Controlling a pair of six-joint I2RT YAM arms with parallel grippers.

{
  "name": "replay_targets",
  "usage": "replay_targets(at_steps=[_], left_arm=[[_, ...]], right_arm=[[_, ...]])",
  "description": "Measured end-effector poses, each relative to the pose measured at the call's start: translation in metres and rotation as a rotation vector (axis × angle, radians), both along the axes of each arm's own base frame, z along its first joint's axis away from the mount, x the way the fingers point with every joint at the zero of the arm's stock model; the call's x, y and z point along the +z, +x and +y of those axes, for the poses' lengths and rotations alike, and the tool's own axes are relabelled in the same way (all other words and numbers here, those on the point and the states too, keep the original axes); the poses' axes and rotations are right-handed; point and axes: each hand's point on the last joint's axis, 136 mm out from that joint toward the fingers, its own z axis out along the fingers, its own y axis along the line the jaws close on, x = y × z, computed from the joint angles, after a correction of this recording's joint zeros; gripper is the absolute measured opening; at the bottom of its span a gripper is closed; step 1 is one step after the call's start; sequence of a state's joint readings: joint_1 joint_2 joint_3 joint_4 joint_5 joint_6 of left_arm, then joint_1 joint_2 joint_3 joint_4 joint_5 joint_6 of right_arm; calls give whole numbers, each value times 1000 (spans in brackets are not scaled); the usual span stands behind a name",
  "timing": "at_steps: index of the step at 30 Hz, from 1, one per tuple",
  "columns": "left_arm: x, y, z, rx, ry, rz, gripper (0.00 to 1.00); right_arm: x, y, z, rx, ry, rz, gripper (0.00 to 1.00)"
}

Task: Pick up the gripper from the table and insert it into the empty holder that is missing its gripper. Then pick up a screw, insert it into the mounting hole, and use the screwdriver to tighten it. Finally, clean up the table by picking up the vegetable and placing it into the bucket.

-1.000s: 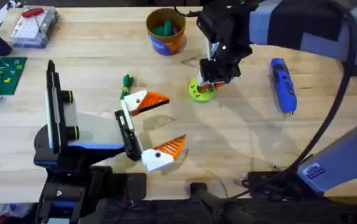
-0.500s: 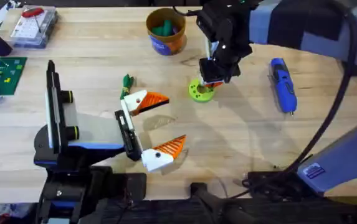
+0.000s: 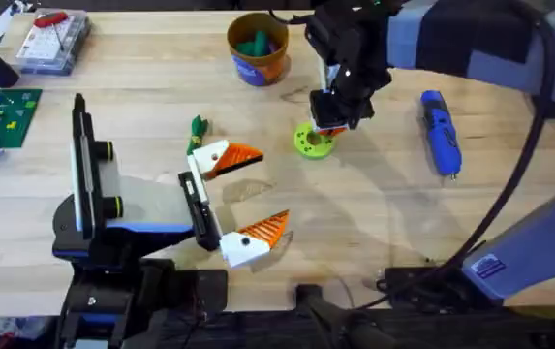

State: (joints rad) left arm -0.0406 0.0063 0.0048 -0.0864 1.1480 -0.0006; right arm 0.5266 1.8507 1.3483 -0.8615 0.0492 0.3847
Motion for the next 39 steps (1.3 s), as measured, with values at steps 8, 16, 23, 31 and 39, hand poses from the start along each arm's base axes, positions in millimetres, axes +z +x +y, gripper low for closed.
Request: replay_targets(at_steps=[8,16,23,31,39], left_arm=[[0,0,0,0,0,0,986],[0,0,0,0,0,0,986],[0,0,0,0,0,0,986],[0,0,0,0,0,0,987],[0,0,0,0,0,0,986]], right_arm=[[36,-2,-5,-2,9,-51,7],[111,-15,-12,34,33,-105,7],[163,-31,-13,129,54,-123,7],[213,-48,25,334,119,-218,7],[261,-67,61,514,196,-344,7]])
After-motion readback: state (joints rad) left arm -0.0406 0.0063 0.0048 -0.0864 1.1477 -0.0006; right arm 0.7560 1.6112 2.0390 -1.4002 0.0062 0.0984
